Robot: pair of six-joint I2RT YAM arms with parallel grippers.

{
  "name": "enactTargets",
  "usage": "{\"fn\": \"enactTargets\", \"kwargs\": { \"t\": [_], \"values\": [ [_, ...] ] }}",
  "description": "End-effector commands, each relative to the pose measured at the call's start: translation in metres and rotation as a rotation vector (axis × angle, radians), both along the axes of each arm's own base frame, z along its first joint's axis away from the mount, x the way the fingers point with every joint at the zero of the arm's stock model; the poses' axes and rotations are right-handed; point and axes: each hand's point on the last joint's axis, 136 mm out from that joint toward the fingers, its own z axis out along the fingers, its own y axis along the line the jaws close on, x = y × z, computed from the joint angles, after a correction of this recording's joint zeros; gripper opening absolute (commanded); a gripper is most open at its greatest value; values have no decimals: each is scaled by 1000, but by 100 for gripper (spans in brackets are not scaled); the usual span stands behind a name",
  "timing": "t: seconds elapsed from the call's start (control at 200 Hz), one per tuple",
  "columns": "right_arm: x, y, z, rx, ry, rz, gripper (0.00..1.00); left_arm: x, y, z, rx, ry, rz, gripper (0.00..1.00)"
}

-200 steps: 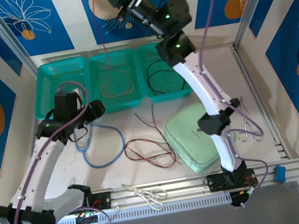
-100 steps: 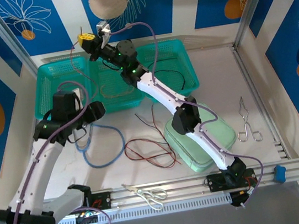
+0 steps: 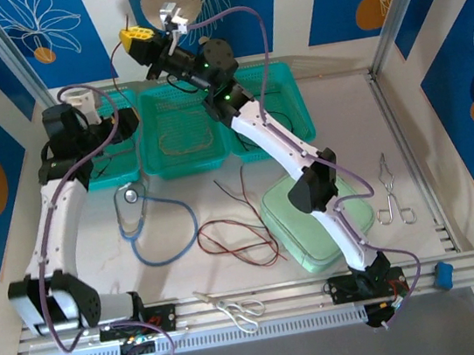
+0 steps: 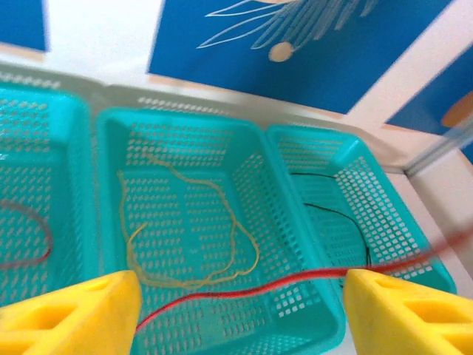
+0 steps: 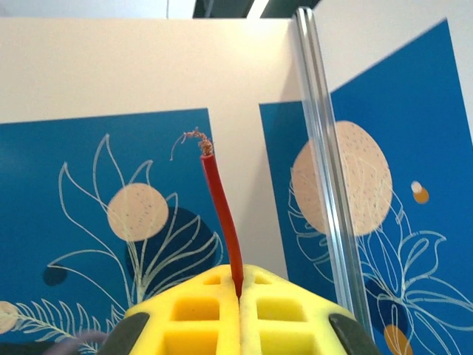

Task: Untangle the cables

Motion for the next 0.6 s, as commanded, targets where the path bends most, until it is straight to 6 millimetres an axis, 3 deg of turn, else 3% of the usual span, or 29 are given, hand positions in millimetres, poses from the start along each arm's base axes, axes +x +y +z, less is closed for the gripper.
{"fn": "enactTargets", "kwargs": {
  "t": [0.0, 0.05, 0.11, 0.205, 0.28, 0.595],
  "values": [
    [-14, -5, 14, 9, -13, 34, 0, 13, -27, 11, -37, -90, -181, 62],
    [-15, -6, 16, 5, -13, 36, 0, 17, -33, 7, -54, -88, -207, 54],
    [-15, -8, 17, 0, -11, 37, 0, 18, -40, 6, -70, -104, -231, 52],
    [-13, -11, 18, 3, -2, 34, 0, 12, -56, 10, -87, -154, -298, 62],
    [-12, -12, 18, -2, 4, 37, 0, 4, -62, 14, -96, -192, -325, 64],
    [-1, -32, 21, 7, 29, -47, 0, -17, -32, 9, -32, -197, -187, 78]
  ]
}}
